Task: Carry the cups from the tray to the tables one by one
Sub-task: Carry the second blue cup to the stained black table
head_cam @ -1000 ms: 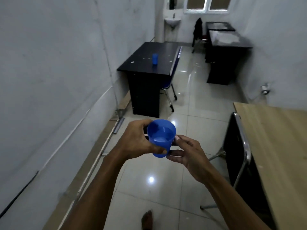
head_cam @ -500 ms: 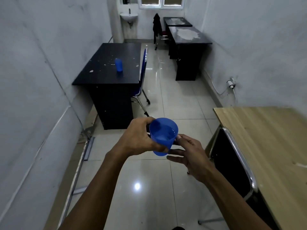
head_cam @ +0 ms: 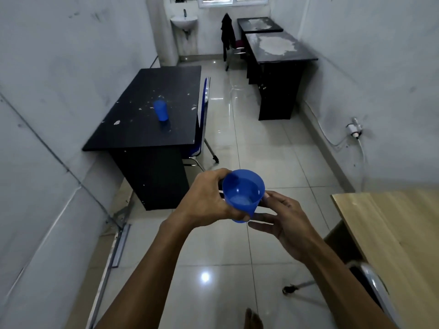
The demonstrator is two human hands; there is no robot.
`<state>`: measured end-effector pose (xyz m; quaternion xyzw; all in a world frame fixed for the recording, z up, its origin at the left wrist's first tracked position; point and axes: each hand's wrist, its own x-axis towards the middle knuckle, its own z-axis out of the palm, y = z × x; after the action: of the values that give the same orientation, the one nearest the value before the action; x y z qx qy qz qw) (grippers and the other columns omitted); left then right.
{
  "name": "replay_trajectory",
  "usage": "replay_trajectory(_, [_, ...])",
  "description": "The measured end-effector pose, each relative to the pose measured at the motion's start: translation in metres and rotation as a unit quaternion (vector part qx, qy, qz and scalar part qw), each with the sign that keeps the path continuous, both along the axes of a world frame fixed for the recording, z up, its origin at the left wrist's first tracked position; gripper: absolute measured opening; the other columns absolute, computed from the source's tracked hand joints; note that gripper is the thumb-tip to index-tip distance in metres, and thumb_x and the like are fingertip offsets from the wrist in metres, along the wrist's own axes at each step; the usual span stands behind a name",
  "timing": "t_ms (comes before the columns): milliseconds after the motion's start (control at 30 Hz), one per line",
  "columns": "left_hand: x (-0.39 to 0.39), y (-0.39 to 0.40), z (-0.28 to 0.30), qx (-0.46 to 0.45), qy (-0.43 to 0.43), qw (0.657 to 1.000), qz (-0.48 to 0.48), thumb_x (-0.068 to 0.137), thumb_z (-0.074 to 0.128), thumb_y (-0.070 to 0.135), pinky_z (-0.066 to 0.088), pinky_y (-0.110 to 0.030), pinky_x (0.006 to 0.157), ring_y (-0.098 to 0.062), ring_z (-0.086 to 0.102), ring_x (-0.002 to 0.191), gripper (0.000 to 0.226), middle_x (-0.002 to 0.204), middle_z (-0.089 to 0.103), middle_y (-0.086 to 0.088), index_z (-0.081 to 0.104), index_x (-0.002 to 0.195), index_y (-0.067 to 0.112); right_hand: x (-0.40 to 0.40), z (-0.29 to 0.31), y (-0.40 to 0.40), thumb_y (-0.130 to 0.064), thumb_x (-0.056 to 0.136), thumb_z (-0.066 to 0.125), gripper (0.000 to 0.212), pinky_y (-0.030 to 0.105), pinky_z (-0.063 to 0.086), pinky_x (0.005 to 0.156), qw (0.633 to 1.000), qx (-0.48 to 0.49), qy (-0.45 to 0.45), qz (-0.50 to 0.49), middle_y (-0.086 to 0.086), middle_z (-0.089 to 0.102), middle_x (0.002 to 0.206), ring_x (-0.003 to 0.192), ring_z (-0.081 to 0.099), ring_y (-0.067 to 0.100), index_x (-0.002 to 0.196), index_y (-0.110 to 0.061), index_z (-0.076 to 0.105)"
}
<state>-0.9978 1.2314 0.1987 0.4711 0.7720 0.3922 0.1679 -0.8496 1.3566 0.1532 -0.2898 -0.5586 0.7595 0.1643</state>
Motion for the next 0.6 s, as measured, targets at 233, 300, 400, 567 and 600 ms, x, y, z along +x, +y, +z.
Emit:
replay_trajectory(233, [-0.077, 0.105, 0.011, 0.0, -0.005, 1.0, 0.003, 0.054, 0.095, 0.026, 0.051, -0.013, 0.078, -0.009, 0.064, 0.099, 0.077, 0.109, 0.067, 0.006, 0.061, 0.122, 0.013, -0.08, 0.009, 0.108, -0.025, 0.1, 0.047, 0.027, 0.049, 0.058, 0.087, 1.0, 0.004, -0.007, 0.006, 0.011, 0.072, 0.111, 0.094, 0.073, 0.036, 0.115, -0.012, 0.067])
replay_trajectory(300, [-0.098, 0.131, 0.011, -0.005, -0.001, 1.0, 0.0, 0.054, 0.094, 0.025, 0.05, -0.007, 0.074, -0.007, 0.063, 0.097, 0.077, 0.11, 0.066, 0.006, 0.061, 0.122, 0.014, -0.101, 0.009, 0.131, -0.024, 0.1, 0.048, 0.027, 0.05, 0.058, 0.088, 1.0, -0.005, -0.007, -0.002, 0.012, 0.072, 0.11, 0.095, 0.072, 0.038, 0.114, -0.012, 0.067])
replay_trajectory(400, [-0.136, 0.174, 0.007, -0.011, -0.005, 1.0, -0.007, 0.054, 0.094, 0.026, 0.048, -0.002, 0.074, -0.005, 0.062, 0.097, 0.079, 0.111, 0.065, 0.006, 0.059, 0.123, 0.014, -0.135, 0.007, 0.17, -0.023, 0.1, 0.048, 0.026, 0.05, 0.057, 0.09, 1.0, -0.008, -0.005, -0.008, 0.01, 0.074, 0.106, 0.095, 0.072, 0.039, 0.111, -0.012, 0.068])
replay_trajectory(567, [-0.204, 0.249, 0.001, -0.004, 0.005, 1.0, -0.023, 0.052, 0.094, 0.03, 0.049, -0.003, 0.073, -0.004, 0.063, 0.097, 0.079, 0.11, 0.066, 0.008, 0.06, 0.122, 0.016, -0.198, 0.002, 0.237, -0.024, 0.1, 0.046, 0.027, 0.048, 0.057, 0.089, 1.0, 0.01, -0.003, -0.024, 0.008, 0.075, 0.104, 0.093, 0.073, 0.035, 0.111, -0.014, 0.069])
replay_trajectory(600, [-0.217, 0.262, 0.002, -0.001, 0.005, 1.0, -0.028, 0.052, 0.094, 0.03, 0.049, -0.003, 0.073, -0.003, 0.063, 0.097, 0.079, 0.109, 0.066, 0.009, 0.06, 0.122, 0.016, -0.21, 0.003, 0.25, -0.024, 0.1, 0.046, 0.027, 0.048, 0.058, 0.089, 1.0, 0.011, -0.001, -0.029, 0.008, 0.075, 0.104, 0.093, 0.073, 0.035, 0.111, -0.015, 0.068])
